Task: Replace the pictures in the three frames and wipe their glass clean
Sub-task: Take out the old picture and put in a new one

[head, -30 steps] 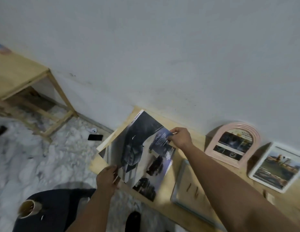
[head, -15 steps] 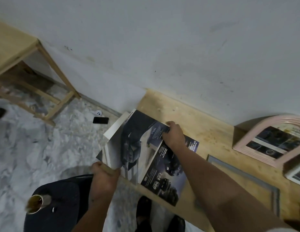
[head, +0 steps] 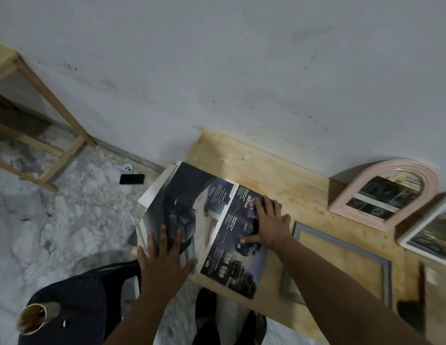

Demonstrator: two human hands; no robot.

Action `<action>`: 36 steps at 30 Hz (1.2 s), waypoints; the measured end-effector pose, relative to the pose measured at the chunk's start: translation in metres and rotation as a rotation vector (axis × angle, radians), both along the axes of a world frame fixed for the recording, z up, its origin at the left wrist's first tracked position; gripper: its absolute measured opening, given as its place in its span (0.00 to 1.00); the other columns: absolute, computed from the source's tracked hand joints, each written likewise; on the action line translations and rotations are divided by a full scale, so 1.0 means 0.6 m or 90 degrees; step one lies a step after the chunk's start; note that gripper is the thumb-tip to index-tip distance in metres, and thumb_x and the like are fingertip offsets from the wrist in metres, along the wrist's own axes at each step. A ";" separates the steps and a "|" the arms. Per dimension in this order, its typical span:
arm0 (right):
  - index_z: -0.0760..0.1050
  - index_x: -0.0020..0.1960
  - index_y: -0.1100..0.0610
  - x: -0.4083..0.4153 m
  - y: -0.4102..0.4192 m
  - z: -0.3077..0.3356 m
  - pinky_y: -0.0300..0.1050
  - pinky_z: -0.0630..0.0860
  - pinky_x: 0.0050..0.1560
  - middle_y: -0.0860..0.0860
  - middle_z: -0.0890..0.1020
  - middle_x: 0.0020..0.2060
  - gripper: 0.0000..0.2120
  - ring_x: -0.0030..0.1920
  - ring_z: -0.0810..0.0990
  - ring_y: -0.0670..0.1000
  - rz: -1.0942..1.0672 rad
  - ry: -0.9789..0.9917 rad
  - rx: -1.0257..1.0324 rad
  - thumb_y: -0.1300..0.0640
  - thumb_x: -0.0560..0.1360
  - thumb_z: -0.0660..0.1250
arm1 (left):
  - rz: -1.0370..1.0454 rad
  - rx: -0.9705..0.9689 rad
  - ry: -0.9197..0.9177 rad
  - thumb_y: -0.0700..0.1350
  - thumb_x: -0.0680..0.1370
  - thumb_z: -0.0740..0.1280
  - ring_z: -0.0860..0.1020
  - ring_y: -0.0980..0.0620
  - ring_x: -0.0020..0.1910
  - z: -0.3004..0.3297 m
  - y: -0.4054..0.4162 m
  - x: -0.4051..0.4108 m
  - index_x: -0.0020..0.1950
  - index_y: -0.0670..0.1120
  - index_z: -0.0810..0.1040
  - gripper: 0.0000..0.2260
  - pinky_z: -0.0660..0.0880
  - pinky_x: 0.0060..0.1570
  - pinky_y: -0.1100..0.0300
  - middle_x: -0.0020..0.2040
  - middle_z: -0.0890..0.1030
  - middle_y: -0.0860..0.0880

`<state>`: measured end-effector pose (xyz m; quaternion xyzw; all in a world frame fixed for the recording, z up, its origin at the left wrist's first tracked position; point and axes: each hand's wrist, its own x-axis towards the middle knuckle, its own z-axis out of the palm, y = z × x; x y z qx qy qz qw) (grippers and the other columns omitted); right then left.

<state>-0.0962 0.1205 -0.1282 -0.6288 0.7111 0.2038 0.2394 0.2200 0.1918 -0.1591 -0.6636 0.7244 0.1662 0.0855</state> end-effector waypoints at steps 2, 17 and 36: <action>0.36 0.82 0.49 -0.015 0.004 0.006 0.71 0.60 0.72 0.54 0.43 0.82 0.69 0.81 0.47 0.64 0.002 0.012 -0.017 0.21 0.58 0.70 | 0.000 0.004 -0.003 0.75 0.75 0.53 0.56 0.30 0.80 -0.002 0.001 0.001 0.83 0.55 0.61 0.41 0.61 0.69 0.24 0.83 0.58 0.40; 0.63 0.74 0.46 -0.027 -0.049 0.008 0.59 0.69 0.64 0.54 0.73 0.66 0.46 0.66 0.72 0.58 -0.073 -0.073 -0.104 0.33 0.63 0.78 | -0.004 -0.004 -0.001 0.75 0.74 0.53 0.59 0.28 0.78 -0.018 -0.001 0.004 0.81 0.53 0.66 0.41 0.63 0.67 0.24 0.81 0.62 0.38; 0.81 0.50 0.66 -0.177 0.084 0.204 0.52 0.82 0.53 0.67 0.84 0.51 0.12 0.49 0.84 0.61 -0.514 -0.675 -0.002 0.72 0.68 0.77 | 0.028 -0.008 0.064 0.70 0.74 0.66 0.51 0.30 0.81 0.036 -0.001 -0.024 0.85 0.50 0.51 0.47 0.57 0.73 0.28 0.84 0.52 0.39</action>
